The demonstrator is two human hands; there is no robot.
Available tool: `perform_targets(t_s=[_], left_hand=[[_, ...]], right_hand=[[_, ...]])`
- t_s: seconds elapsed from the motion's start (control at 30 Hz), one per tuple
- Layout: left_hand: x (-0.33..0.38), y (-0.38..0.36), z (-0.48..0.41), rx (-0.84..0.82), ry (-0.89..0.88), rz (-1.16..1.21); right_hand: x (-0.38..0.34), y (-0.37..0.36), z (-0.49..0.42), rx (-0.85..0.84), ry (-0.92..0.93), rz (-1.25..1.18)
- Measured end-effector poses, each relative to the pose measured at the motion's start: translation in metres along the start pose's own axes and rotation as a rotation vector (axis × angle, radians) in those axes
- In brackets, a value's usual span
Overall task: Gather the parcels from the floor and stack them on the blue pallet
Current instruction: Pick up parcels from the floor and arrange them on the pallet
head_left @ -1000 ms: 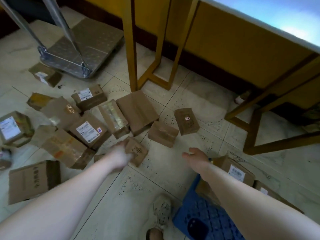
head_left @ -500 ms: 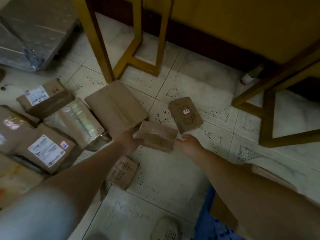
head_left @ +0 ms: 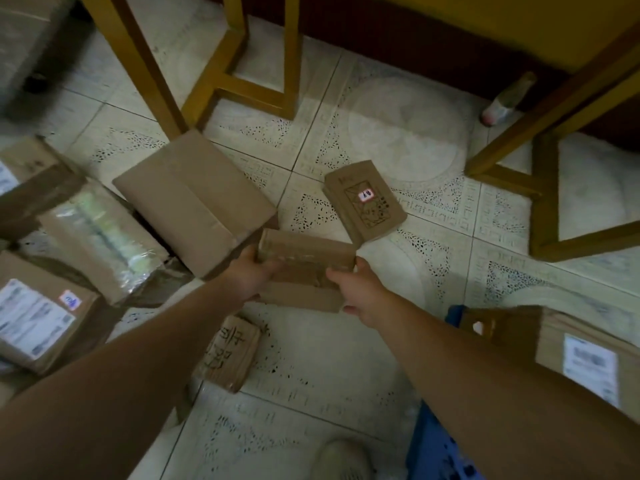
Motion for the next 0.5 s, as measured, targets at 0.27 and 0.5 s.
perform_targets(t_s=[0.27,0.5], left_hand=[[0.034,0.028,0.108,0.057,0.108,0.232],[0.050,0.062,0.221,0.095,0.061,0.367]], right_hand=[[-0.041,0.026,0.100,0.136,-0.175,-0.045],[-0.069,0.031,0.216,0.008,-0.131,-0.082]])
Point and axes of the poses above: each hand's wrist, its own z-axis away from the middle knuckle, its own y-axis out of the back of the hand, x = y × z, the point moved 4 cm from there along -z, towards the middle knuckle, and after that the axes turned 10 degrees about -z, right-handed, at the moved point
